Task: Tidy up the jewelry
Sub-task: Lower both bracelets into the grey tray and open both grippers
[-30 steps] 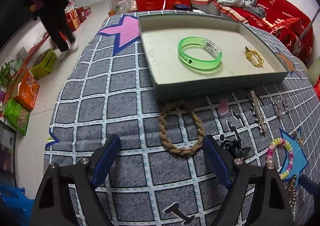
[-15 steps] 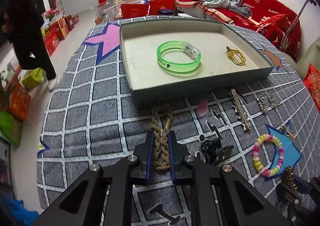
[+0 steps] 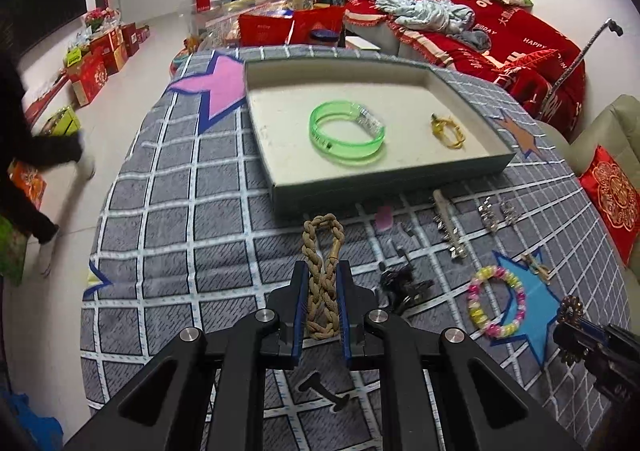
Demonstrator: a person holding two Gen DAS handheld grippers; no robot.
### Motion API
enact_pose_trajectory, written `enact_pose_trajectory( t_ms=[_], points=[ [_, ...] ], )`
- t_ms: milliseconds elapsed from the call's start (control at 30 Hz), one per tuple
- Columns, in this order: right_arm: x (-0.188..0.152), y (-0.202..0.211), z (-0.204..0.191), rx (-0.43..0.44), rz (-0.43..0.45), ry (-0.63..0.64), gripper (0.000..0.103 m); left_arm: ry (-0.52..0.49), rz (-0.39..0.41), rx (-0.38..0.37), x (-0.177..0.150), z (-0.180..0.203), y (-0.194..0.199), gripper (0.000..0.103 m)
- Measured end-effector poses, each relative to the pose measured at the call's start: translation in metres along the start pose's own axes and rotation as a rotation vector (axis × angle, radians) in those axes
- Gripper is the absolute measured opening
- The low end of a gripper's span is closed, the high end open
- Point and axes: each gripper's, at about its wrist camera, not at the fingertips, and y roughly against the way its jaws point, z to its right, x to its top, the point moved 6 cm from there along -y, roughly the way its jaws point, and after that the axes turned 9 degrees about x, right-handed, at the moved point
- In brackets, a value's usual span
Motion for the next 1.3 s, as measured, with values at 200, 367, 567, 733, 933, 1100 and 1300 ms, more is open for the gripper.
enact_pose_trajectory(
  t_ms=[200,367,567,733,933,1100,1300],
  points=[
    [0.026,0.003,0.002,0.009,0.019,0.012,0.025,0.001,0.037,-0.023,0.023,0.008,0.012,0.032],
    [0.060,-0.001,-0.003,0.030,0.035,0.032,0.025,0.003,0.054,-0.008,0.046,0.012,0.008,0.032],
    [0.105,-0.015,-0.011,0.056,0.046,0.057,0.025,0.020,0.058,0.009,0.077,0.010,-0.005,0.032],
    [0.142,-0.035,-0.018,0.063,0.049,0.090,0.025,0.019,0.074,0.042,0.106,0.010,-0.019,0.032],
    [0.181,-0.072,-0.016,0.055,0.032,0.103,0.025,0.045,0.050,0.087,0.134,0.004,-0.051,0.032],
    [0.203,-0.105,-0.008,0.030,0.008,0.097,0.025,0.050,0.026,0.123,0.145,0.002,-0.078,0.032],
    [0.220,-0.135,-0.004,-0.015,-0.018,0.118,0.025,0.041,0.008,0.150,0.153,0.005,-0.104,0.032]
  ],
)
